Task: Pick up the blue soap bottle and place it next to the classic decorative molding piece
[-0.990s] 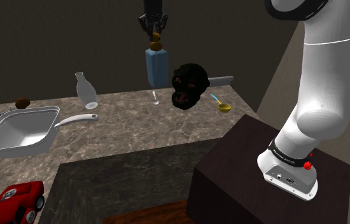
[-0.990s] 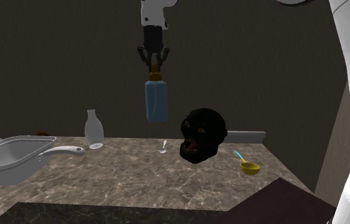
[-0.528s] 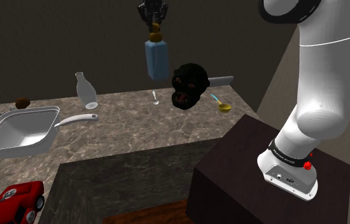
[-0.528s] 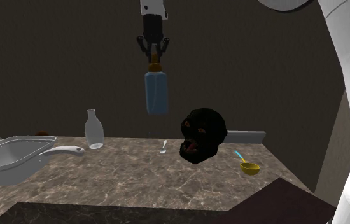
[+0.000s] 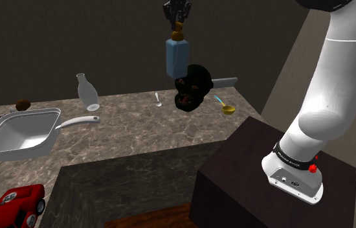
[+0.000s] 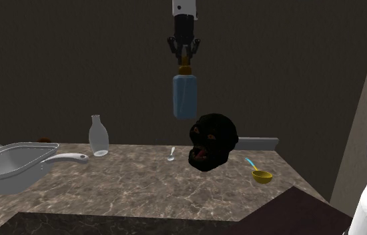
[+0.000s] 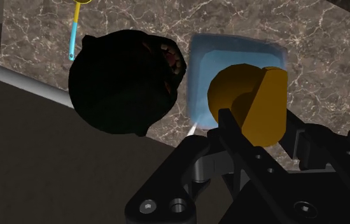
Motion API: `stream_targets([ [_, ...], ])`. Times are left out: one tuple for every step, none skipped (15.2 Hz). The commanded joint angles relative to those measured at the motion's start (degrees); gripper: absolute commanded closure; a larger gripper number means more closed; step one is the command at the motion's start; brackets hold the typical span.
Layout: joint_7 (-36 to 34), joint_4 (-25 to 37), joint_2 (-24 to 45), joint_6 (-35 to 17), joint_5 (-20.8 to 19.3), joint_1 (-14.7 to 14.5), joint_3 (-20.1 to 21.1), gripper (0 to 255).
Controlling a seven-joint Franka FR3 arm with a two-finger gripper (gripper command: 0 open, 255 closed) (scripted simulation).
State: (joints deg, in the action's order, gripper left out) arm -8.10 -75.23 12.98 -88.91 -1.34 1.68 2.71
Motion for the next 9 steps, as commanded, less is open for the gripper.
stream_targets([
  [2.5,-3.6,-2.7,-0.9,0.3,1.6,-0.9,255],
  [3.7,-5.1,-3.9,-1.3,0.5,2.3,-1.4,255],
  [4.9,-6.6,-5.0,-1.7,0.6,3.1,-1.9,255],
  [6.1,-7.9,-6.0,-2.0,0.7,3.8,-2.4,255],
  [7.3,-9.2,-7.0,-2.3,0.8,4.5,-2.9,255],
  [8.6,-10.3,-7.9,-2.6,0.8,5.2,-3.5,255],
  [9.8,-11.4,-8.7,-2.9,0.9,5.9,-4.0,255],
  [11.1,-12.4,-9.5,-3.1,0.9,6.6,-4.6,255],
  [12.4,-13.3,-10.2,-3.3,0.9,7.2,-5.2,255],
])
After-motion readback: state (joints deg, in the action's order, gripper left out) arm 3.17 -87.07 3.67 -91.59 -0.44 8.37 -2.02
